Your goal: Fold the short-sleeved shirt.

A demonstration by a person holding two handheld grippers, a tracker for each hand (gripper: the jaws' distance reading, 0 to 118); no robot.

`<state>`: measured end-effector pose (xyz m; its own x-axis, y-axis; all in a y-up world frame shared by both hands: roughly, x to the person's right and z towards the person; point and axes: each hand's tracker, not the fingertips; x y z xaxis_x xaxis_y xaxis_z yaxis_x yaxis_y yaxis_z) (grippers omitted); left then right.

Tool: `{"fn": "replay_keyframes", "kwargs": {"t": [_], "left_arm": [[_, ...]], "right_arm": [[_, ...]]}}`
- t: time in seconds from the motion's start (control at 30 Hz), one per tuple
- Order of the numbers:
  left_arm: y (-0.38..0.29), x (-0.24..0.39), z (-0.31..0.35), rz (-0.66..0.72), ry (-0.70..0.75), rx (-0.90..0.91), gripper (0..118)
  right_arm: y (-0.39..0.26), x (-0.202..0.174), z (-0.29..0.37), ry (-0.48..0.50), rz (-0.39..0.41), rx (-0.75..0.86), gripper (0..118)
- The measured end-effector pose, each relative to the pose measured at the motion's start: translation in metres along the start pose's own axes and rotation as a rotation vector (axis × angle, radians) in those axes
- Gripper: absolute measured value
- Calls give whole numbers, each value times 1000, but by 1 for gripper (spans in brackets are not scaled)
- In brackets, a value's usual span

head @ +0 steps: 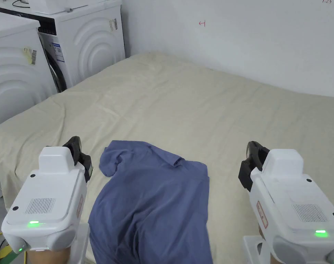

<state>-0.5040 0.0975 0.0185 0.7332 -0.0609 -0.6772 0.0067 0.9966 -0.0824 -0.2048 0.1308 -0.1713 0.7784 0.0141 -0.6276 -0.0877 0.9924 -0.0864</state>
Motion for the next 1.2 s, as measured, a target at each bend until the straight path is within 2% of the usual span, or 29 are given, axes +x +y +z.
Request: {"fn": "replay_keyframes", "kwargs": {"t": [0.33,0.47,0.63,0.7,0.73,0.8,0.87,0.93,1.13,1.2], "left_arm": [[-16,37,-43,39,-196,-223,0],[-30,60,-71,73,-274,-374,0],[-54,92,-111,47,-326,-581,0],[-67,104,-125,43,-326,-641,10],[-74,111,-132,32,-333,-715,20],[-89,119,-144,44,-326,-786,58],[-96,128,-145,28,-329,-831,87],[-107,135,-150,-5,-320,-864,100],[-131,150,-154,-116,-311,-992,100],[-140,155,-155,-151,-319,-1055,79]], "right_arm": [[-9,30,-5,-36,18,-23,0],[-12,42,-4,-60,24,-33,0],[-19,60,-2,-93,29,-50,0],[-21,67,-1,-112,29,-62,0],[-23,71,0,-121,30,-66,0],[-23,74,3,-140,31,-76,0],[-25,81,6,-155,30,-84,0],[-27,86,9,-172,27,-92,0],[-34,99,16,-208,13,-115,0],[-36,102,19,-214,5,-118,0]]}}
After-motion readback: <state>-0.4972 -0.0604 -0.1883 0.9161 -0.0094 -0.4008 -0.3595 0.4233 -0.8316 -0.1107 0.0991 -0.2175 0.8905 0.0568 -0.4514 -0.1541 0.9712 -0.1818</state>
